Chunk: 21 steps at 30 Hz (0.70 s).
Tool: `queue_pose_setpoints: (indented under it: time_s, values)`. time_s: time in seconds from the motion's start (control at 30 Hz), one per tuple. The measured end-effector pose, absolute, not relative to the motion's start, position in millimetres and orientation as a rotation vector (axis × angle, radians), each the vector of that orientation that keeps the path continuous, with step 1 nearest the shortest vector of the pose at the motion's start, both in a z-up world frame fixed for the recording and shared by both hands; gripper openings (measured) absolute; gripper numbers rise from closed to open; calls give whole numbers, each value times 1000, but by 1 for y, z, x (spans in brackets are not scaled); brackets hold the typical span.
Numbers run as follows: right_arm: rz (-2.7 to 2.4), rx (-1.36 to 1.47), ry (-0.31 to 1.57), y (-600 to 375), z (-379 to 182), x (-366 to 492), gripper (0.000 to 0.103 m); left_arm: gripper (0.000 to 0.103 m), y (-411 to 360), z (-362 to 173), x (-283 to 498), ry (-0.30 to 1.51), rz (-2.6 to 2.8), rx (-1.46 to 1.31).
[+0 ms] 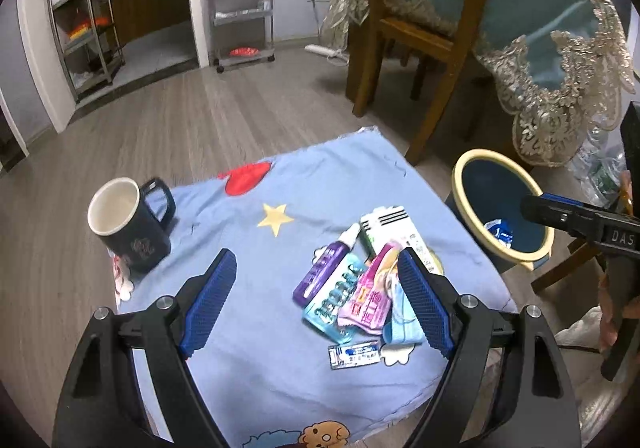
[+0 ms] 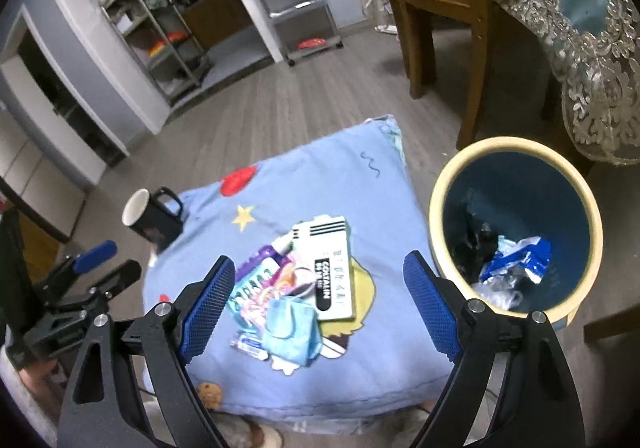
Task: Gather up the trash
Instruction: 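Move both tools back over the cushion, then grasp the blue mask with the left gripper while the right grasps the pink wrapper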
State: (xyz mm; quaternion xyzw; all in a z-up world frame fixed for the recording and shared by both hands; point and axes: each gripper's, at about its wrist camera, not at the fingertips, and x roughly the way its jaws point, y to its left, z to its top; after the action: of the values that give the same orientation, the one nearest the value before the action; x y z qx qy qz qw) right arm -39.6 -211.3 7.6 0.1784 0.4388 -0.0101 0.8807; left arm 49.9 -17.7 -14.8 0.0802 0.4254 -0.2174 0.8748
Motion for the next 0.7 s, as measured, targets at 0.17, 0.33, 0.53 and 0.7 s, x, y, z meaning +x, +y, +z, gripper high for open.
queue_pose_setpoints:
  time_s: [0.17,0.33,0.53,0.7]
  values:
    - [-26,342,971,-207,-9,-32,86,81,-16,-33,61,932,-446,201]
    - [-2,284,1030,-195,-28,-18,86,81,-17,-48,74,964,-440,202]
    - [50,306,1076,-187,-48,4,79,81,-18,-61,84,1002,-434,186]
    - [80,393,1156,-187,-77,28,66,81,-30,-71,80,1023,-461,243]
